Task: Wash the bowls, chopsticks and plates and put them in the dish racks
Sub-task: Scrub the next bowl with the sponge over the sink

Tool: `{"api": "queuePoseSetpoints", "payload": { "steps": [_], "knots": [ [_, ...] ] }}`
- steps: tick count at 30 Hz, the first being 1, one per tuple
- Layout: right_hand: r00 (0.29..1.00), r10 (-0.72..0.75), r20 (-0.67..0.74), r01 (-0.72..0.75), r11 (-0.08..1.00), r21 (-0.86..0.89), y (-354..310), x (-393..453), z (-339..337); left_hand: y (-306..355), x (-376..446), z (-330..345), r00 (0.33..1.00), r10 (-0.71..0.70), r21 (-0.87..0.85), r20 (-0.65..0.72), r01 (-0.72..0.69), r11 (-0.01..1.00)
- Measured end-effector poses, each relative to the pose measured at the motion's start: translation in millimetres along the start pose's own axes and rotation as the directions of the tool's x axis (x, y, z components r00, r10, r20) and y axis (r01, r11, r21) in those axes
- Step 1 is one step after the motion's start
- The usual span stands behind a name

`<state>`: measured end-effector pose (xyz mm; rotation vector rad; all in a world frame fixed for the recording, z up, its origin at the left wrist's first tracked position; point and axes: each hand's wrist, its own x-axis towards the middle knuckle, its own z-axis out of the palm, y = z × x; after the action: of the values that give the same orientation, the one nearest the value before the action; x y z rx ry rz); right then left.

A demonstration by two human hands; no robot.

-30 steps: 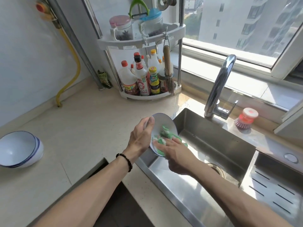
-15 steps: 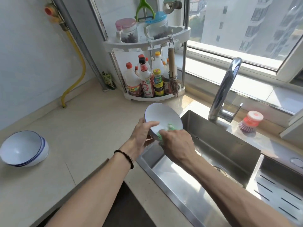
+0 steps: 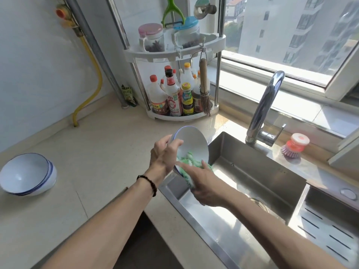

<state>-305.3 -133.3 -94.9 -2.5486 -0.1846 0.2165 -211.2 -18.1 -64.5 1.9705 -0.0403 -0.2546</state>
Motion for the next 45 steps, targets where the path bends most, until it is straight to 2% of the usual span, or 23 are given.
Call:
{"api": "queuePoseSetpoints", "payload": {
  "steps": [2, 3, 5, 7, 8, 9, 11, 13, 16, 18, 22, 24, 25, 28, 30, 32, 34, 36, 38, 39, 41, 43, 45],
  "knots": [
    [0.999, -0.012, -0.048, -0.002, 0.960, -0.281, 20, 1, -1, 0, 1, -5, 1.000, -0.007, 0.025, 0.023, 0.007, 1.000],
    [0.997, 0.012, -0.071, -0.033, 0.954, -0.299, 21, 2, 0, 0, -1, -3, 1.000, -0.008, 0.018, -0.003, 0.008, 1.000],
    [0.992, 0.043, -0.120, -0.052, 0.996, -0.071, 2, 6, 0, 3, -5, 4, 0.995, -0.021, -0.029, -0.100, 0.018, 0.999],
    [0.985, 0.046, -0.163, 0.000, 0.962, 0.274, -17, 5, -2, 5, -6, 6, 0.989, -0.024, -0.078, -0.146, 0.013, 0.997],
    [0.985, 0.039, -0.169, 0.019, 0.944, 0.328, -17, 3, -1, 6, -5, 4, 0.991, -0.005, -0.064, -0.131, -0.003, 0.998],
    [0.987, 0.012, -0.160, 0.035, 0.957, 0.289, -13, 0, -1, 8, -5, 0, 0.996, 0.009, -0.024, -0.093, -0.011, 1.000],
    [0.970, -0.110, -0.219, 0.095, 0.993, -0.077, 10, -1, 3, 13, -1, -11, 1.000, -0.004, 0.026, 0.029, 0.003, 1.000],
    [0.960, -0.147, -0.240, 0.056, 0.935, -0.351, 29, -1, 7, 23, 2, -20, 0.982, -0.102, 0.044, 0.159, 0.096, 0.994],
    [0.941, -0.171, -0.294, 0.036, 0.909, -0.415, 35, 3, 11, 24, 4, -29, 0.920, -0.249, 0.033, 0.303, 0.251, 0.967],
    [0.916, -0.183, -0.357, 0.014, 0.904, -0.427, 24, 6, 3, 13, -1, -26, 0.923, -0.193, -0.130, 0.334, 0.247, 0.960],
    [0.857, -0.103, -0.505, 0.023, 0.986, -0.163, -16, 12, 0, -15, -17, -1, 0.994, -0.046, -0.448, 0.101, 0.087, 0.890],
    [0.906, -0.107, -0.411, 0.100, 0.994, -0.038, -25, 9, 2, -13, -17, -2, 0.998, -0.060, -0.469, 0.007, 0.056, 0.881],
    [0.952, -0.113, -0.286, 0.105, 0.994, -0.043, -22, 5, 3, -11, -16, -7, 0.998, -0.056, -0.429, 0.002, 0.051, 0.902],
    [0.992, -0.095, -0.083, 0.062, 0.940, -0.335, 7, -1, -3, -9, -10, -20, 0.997, 0.012, -0.269, 0.074, 0.009, 0.963],
    [0.994, -0.063, -0.085, 0.030, 0.938, -0.344, 5, 4, -7, -7, -11, -18, 0.999, 0.037, -0.195, 0.009, -0.034, 0.980],
    [0.999, -0.038, -0.018, 0.036, 0.995, -0.098, -13, 7, -11, -4, -12, -13, 0.995, 0.031, -0.173, -0.097, -0.047, 0.984],
    [0.997, -0.074, 0.033, 0.070, 0.992, 0.106, -17, 5, -12, -2, -10, -15, 0.995, 0.062, -0.100, -0.078, -0.070, 0.993],
    [0.995, -0.086, 0.043, 0.087, 0.995, -0.041, -4, 0, -13, -2, -6, -21, 0.995, 0.097, -0.006, 0.026, -0.097, 0.995],
    [0.999, -0.047, 0.001, 0.046, 0.964, -0.262, 7, 3, -10, 0, -5, -21, 0.995, 0.098, 0.006, 0.025, -0.098, 0.995],
    [0.999, -0.028, -0.029, 0.019, 0.965, -0.262, 3, 5, -10, 2, -7, -19, 0.995, 0.095, -0.001, -0.018, -0.095, 0.995],
    [1.000, -0.008, -0.026, 0.006, 0.998, -0.062, -14, 4, -9, 5, -10, -14, 0.991, 0.092, -0.026, -0.092, -0.094, 0.995],
    [0.999, -0.032, 0.013, 0.030, 0.991, 0.127, -19, 0, -9, 5, -9, -18, 0.992, 0.115, 0.002, -0.043, -0.115, 0.993],
    [0.994, -0.105, -0.034, 0.105, 0.994, -0.015, -5, -4, -6, 10, -4, -31, 0.990, 0.076, 0.016, 0.122, -0.078, 0.997]
  ]
}}
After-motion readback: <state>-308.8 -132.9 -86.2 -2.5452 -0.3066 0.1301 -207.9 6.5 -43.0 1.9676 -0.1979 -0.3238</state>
